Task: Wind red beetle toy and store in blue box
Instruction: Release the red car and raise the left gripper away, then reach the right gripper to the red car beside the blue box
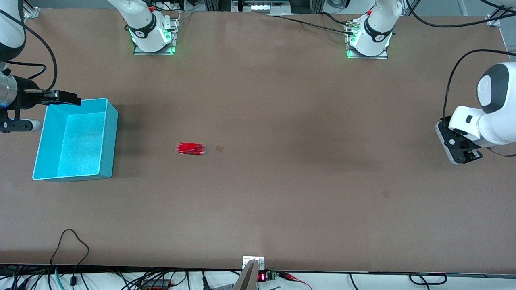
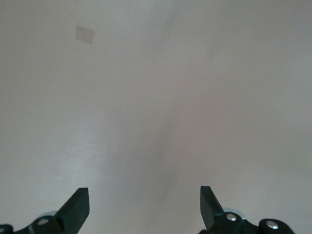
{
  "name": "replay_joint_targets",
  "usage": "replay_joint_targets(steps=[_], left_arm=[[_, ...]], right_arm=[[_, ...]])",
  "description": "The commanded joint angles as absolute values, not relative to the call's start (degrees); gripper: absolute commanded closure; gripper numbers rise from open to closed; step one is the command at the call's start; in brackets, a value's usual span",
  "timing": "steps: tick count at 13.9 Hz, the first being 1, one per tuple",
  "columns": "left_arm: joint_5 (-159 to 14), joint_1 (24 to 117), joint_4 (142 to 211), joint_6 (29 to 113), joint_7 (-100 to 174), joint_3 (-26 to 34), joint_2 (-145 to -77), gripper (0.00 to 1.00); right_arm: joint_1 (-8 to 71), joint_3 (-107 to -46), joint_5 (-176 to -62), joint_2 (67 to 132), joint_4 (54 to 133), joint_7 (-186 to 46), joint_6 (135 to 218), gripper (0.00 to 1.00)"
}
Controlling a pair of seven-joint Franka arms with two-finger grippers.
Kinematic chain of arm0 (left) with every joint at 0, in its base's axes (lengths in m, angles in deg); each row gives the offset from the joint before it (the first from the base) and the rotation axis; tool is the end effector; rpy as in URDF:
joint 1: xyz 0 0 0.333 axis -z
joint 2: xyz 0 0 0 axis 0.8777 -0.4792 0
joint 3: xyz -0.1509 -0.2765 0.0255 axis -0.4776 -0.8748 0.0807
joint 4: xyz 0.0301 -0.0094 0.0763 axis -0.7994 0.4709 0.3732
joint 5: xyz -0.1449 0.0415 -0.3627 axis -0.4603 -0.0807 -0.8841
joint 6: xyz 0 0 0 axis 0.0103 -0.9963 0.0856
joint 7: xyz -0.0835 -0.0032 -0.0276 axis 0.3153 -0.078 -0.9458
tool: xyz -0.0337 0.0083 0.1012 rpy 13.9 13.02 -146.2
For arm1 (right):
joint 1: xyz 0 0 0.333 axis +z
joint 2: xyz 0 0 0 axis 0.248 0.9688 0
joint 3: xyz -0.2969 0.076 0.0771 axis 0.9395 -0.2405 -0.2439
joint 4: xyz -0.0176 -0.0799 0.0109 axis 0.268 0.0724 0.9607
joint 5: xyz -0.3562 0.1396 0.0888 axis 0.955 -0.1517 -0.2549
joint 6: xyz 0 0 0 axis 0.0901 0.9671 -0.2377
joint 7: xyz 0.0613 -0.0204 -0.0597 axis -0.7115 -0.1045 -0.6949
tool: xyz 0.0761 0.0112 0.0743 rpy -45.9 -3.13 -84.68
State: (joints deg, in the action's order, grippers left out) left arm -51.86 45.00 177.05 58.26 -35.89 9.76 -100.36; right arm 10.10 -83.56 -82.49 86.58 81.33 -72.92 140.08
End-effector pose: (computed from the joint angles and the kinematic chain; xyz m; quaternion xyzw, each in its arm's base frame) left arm 0.6082 0.0695 0.4141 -0.8319 0.5435 0.1121 0.0045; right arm 0.5808 -0.0297 0.5328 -0.9876 0.0059 0.1564 0.0108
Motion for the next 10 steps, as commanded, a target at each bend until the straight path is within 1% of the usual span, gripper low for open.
replay_joint_targets(steps=[1,3,6,10], left_arm=[[-53.3,44.6,174.0,50.4,-28.2,7.8,-98.7,0.00],[-56.3,44.6,171.8,46.6,-23.5,7.7,-98.7,0.00],[-56.9,44.6,168.2,41.1,-15.5,6.0,-98.8,0.00],[-61.4,44.6,168.0,39.7,-2.8,5.0,-98.5,0.00]], right_arm=[[9.8,-83.8,-83.7,86.3,81.3,-72.5,139.4,0.00],[9.8,-83.7,-83.7,86.3,81.3,-72.5,139.4,0.00],[9.9,-83.7,-83.7,86.6,81.3,-72.5,139.4,0.00],[10.2,-83.9,-83.7,86.7,81.3,-72.7,139.4,0.00]])
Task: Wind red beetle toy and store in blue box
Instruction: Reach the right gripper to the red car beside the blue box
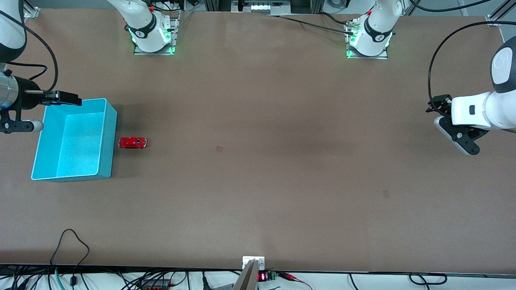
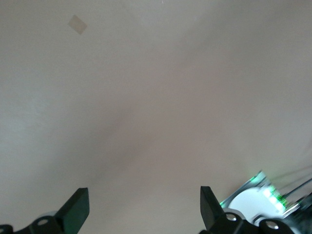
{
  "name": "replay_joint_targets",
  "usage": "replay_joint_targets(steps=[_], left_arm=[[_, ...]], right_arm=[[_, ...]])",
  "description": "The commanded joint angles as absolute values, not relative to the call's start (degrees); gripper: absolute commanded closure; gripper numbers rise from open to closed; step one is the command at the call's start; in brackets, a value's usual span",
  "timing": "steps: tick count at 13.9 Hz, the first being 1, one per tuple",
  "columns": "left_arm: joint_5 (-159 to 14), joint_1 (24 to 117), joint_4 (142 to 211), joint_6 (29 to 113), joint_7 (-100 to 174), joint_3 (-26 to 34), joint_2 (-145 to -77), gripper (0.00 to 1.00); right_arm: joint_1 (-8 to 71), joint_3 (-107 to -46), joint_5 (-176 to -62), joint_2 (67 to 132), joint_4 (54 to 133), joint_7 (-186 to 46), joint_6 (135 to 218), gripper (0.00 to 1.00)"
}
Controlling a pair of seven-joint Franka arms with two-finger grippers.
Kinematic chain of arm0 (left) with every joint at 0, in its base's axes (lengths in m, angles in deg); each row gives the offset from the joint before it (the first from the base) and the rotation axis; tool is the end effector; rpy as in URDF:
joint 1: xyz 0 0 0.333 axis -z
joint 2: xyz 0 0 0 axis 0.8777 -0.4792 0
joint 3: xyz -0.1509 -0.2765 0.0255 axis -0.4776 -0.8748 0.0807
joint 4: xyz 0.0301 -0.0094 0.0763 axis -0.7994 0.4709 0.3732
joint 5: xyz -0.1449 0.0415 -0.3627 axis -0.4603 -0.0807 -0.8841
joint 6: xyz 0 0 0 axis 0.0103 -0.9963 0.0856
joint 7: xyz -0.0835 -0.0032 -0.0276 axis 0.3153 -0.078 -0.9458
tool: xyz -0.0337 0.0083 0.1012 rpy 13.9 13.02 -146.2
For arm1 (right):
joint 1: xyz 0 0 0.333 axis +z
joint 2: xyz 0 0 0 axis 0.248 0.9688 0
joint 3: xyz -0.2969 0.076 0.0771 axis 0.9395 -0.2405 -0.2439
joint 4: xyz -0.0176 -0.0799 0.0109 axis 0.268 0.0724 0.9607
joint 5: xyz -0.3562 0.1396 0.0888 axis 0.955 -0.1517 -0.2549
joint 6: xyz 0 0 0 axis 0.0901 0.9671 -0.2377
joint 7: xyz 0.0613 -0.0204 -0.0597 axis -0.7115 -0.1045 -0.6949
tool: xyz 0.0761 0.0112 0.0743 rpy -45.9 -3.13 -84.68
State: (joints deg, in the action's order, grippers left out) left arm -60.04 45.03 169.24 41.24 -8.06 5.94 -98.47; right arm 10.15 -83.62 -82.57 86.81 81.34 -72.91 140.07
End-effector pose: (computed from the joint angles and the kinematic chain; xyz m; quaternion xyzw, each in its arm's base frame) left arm 0.5936 0.0230 0.4782 0.9314 -0.3308 -0.1425 0.0518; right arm 0.5816 -0.0285 0.5304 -0.9873 0.0049 0.1585 0.0116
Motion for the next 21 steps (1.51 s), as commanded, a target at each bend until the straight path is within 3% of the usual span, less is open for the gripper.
replay_joint_targets(steps=[1,7,8,10,14,18,21], left_arm=[[-61.4,44.7,167.8,39.7,0.7,4.6,-97.9,0.00],[-60.7,44.9,164.0,37.1,23.4,-2.3,-97.3,0.00],[-60.8,47.3,164.4,37.3,27.1,-1.1,-95.8,0.00],[-60.9,56.7,165.6,37.9,37.1,8.4,-93.1,0.00],[-61.4,66.0,176.5,52.6,41.3,20.5,-84.2,0.00],[-61.4,66.1,177.2,50.1,39.8,21.4,-83.7,0.00],[-62.0,66.1,176.7,49.4,39.8,20.9,-83.8,0.00]], right_arm=[[10.6,-84.1,-83.7,86.8,81.5,-72.9,139.4,0.00],[12.7,-84.2,-86.6,90.1,83.8,-72.2,143.1,0.00],[12.9,-84.3,-86.5,88.9,88.0,-71.5,147.3,0.00],[12.8,-84.4,-86.4,85.2,98.4,-65.1,158.0,0.00],[11.5,-84.4,-86.2,84.5,110.6,-41.7,170.7,0.00],[11.5,-84.5,-77.4,87.6,114.6,-17.2,185.6,0.00],[11.7,-84.5,-77.1,90.1,117.3,-1.9,194.6,0.00]])
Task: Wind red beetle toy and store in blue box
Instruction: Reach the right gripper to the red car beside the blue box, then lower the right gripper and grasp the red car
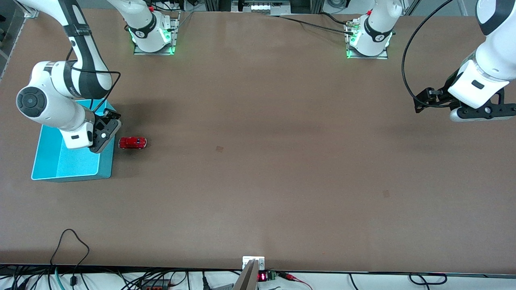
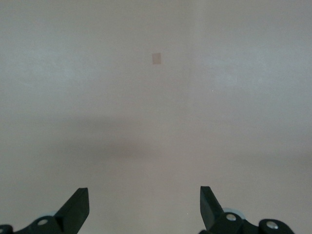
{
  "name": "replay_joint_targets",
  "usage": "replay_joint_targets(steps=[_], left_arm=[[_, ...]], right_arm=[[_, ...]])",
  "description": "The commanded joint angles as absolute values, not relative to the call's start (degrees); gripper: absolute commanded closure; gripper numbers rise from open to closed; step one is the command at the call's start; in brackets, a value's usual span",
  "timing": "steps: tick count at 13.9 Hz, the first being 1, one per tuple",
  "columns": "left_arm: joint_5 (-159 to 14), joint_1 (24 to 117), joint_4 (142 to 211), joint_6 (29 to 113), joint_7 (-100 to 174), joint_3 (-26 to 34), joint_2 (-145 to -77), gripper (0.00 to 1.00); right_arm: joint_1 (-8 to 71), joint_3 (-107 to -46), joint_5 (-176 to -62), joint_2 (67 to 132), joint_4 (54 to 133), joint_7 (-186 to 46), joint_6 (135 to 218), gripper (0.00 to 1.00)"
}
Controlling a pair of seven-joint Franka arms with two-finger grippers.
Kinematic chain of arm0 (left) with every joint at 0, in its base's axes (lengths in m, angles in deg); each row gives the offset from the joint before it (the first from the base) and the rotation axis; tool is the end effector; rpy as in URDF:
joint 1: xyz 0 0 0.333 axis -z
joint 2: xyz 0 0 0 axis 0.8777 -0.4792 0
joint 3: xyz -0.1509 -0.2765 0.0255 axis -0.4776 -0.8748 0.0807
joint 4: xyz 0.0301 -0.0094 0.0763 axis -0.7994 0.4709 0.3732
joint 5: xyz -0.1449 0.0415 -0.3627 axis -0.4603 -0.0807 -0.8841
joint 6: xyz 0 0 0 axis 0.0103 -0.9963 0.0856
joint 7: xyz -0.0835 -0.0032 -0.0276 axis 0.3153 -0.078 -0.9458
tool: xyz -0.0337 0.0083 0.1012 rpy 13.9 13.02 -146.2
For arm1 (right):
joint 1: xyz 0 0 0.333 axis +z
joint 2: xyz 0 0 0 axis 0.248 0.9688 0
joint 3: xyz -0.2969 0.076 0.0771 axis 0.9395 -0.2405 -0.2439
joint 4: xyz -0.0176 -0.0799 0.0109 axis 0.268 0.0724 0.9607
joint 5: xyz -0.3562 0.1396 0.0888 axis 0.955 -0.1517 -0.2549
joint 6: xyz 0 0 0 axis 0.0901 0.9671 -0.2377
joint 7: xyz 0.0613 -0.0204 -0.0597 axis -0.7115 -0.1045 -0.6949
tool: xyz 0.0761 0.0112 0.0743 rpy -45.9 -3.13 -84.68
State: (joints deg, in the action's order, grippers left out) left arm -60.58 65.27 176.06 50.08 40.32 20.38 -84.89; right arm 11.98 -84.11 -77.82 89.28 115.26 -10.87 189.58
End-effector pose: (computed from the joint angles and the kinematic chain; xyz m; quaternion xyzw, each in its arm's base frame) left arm 0.5532 -0.0484 0.5660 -0.9990 -0.0316 0.0171 0.0283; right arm 0.5656 -0.0067 0.3004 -0.8343 -0.5489 0.0515 0.0026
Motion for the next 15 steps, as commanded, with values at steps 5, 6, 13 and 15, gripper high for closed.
replay_joint_targets(steps=[5,6,13,15], left_arm=[[-67.2,65.8,176.6,49.0,39.4,20.8,-83.9,0.00],[-67.2,65.8,176.6,49.0,39.1,20.8,-83.9,0.00],[-65.4,65.9,176.6,48.9,37.8,20.5,-84.0,0.00],[-65.4,65.9,176.6,47.8,37.9,20.3,-83.9,0.00]], right_arm=[[12.0,-84.6,-77.1,93.3,122.0,9.3,202.6,0.00],[12.0,-84.6,-77.1,94.1,123.2,10.0,205.4,0.00],[12.6,-84.7,-77.2,97.8,123.5,10.4,210.4,0.13],[13.3,-84.8,-77.1,97.5,123.5,10.5,210.5,0.65]])
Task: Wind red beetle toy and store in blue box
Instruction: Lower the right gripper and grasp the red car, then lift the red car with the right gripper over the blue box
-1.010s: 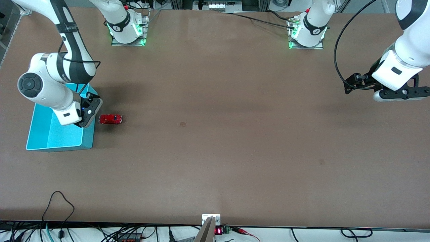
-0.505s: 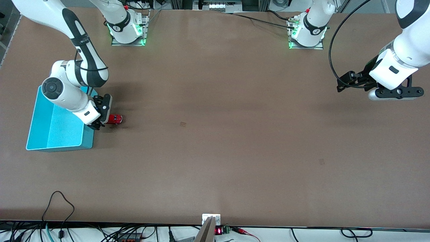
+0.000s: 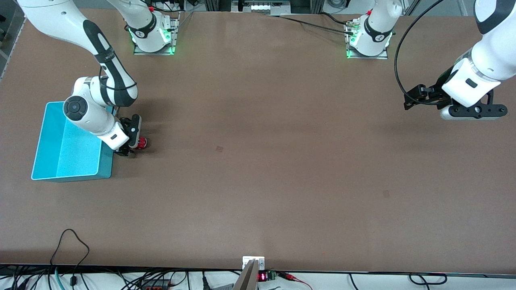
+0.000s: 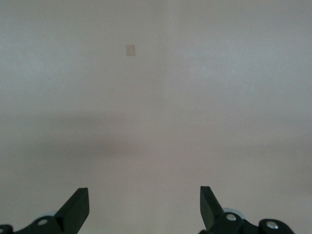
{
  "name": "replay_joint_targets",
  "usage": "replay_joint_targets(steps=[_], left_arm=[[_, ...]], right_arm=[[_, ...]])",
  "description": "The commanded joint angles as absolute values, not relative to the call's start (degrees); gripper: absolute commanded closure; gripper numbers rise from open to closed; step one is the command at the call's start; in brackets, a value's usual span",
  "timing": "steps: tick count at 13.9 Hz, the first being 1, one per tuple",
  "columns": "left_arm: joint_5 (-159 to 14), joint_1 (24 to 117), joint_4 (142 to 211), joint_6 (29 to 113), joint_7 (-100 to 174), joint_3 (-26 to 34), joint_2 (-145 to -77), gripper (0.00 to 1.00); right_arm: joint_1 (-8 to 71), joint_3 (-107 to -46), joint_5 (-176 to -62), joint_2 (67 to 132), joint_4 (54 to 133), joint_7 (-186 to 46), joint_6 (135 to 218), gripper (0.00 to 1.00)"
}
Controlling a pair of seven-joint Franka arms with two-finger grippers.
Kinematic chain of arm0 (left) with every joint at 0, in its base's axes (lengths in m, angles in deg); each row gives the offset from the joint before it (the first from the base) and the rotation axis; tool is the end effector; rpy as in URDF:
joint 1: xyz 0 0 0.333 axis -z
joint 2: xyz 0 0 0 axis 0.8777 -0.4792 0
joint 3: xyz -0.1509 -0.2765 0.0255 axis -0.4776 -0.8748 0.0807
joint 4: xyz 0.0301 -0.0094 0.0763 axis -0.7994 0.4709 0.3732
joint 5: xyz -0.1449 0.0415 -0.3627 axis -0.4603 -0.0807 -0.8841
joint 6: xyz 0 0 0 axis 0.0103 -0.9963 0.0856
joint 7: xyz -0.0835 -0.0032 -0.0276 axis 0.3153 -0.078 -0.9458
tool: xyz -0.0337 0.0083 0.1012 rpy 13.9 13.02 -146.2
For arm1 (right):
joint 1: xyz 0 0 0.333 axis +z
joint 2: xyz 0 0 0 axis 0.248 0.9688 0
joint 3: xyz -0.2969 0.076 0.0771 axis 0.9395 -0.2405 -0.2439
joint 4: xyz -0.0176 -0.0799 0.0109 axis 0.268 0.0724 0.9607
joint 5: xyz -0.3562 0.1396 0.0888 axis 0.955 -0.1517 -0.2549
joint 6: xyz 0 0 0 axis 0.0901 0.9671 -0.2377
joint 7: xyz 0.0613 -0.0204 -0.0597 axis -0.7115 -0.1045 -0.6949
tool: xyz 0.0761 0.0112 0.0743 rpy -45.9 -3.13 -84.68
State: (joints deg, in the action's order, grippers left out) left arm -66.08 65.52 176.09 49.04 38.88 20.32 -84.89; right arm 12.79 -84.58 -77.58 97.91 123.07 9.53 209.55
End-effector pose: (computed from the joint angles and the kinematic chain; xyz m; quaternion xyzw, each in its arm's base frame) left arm 0.5499 -0.0606 0.5642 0.9991 0.0220 -0.0324 0.0180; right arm 0.5418 0.0102 0.1931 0.7110 0.7029 -0.0189 0.0003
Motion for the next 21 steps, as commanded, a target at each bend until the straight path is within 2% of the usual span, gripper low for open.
replay_joint_targets(steps=[1,3,5,8,12,17,21], left_arm=[[-65.4,65.9,176.6,47.7,37.9,20.3,-83.9,0.00],[-65.4,65.7,176.6,47.6,37.9,20.4,-84.0,0.00],[-65.4,65.7,176.6,47.4,37.9,20.4,-83.9,0.00],[-65.4,65.7,175.9,46.0,37.9,20.4,-84.0,0.00],[-65.4,65.8,175.8,45.7,37.9,20.4,-84.0,0.00],[-65.4,65.8,175.8,45.7,37.9,20.3,-84.0,0.00],[-65.4,66.1,175.8,45.6,37.9,20.3,-84.0,0.00]], right_arm=[[13.6,-84.8,-77.2,97.4,123.5,10.5,210.6,0.77],[13.9,-84.9,-77.2,97.5,123.4,10.4,211.4,0.92],[14.1,-84.9,-77.3,96.9,123.0,9.7,211.5,0.99],[14.0,-85.0,-77.8,94.3,121.4,5.7,210.5,1.00],[13.9,-85.0,-78.1,89.2,117.0,-10.5,199.1,1.00],[11.6,-84.0,-79.6,86.7,113.7,-33.3,196.1,1.00],[10.8,-77.7,-80.6,87.4,113.4,-41.3,196.1,1.00]])
